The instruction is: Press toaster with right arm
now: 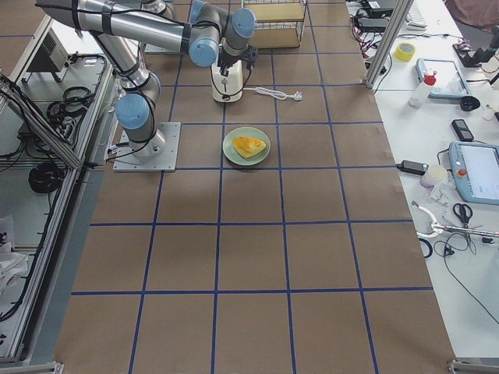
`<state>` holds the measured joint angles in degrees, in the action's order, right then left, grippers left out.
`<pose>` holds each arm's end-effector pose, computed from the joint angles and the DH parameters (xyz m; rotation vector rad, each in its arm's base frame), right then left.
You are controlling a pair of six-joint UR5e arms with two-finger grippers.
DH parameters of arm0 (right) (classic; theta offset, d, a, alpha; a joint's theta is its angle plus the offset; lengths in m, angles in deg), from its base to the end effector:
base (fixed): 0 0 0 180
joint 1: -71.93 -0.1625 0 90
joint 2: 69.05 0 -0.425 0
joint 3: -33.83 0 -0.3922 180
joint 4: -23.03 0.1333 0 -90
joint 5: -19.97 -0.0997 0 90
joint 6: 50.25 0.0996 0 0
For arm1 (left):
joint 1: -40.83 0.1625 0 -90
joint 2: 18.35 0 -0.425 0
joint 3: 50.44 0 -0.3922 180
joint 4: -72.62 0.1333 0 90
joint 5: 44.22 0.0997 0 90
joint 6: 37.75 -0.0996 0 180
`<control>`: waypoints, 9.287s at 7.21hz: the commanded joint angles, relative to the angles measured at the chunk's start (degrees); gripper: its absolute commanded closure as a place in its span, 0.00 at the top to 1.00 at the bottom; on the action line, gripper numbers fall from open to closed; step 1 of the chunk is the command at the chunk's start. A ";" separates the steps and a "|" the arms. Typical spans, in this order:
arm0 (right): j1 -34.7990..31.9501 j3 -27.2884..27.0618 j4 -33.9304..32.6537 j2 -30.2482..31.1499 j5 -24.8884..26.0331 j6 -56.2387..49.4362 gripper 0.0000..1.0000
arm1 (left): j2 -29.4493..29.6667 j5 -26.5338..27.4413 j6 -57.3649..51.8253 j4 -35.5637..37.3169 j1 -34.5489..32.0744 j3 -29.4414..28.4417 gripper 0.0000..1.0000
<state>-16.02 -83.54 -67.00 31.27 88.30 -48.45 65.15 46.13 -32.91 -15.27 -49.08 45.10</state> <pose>0.1568 -0.3729 0.3479 0.1702 2.7314 0.4082 -0.1320 -0.4491 0.4972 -0.1352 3.1337 -0.0844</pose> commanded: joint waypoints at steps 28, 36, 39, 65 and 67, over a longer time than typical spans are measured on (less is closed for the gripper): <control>1.37 -9.79 -12.76 -8.39 -2.05 1.88 0.00 | 0.08 0.00 0.00 0.00 0.00 0.00 1.00; 1.37 -1.67 -9.05 -8.57 1.28 9.17 0.00 | 0.00 0.00 0.00 0.00 0.00 0.00 1.00; 1.37 7.99 0.53 -8.48 1.55 9.35 0.00 | 0.00 0.00 0.00 0.00 0.00 -0.09 1.00; -1.53 38.36 6.02 -16.22 21.24 -4.10 0.96 | 0.00 0.00 0.00 0.00 0.00 0.00 1.00; -1.44 35.56 1.03 -15.26 21.32 -3.22 0.96 | 0.00 0.00 0.00 0.00 0.00 -0.09 1.00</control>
<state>-17.49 -46.23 -63.28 15.28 109.56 -52.14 65.15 46.13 -32.91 -15.27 -49.08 45.08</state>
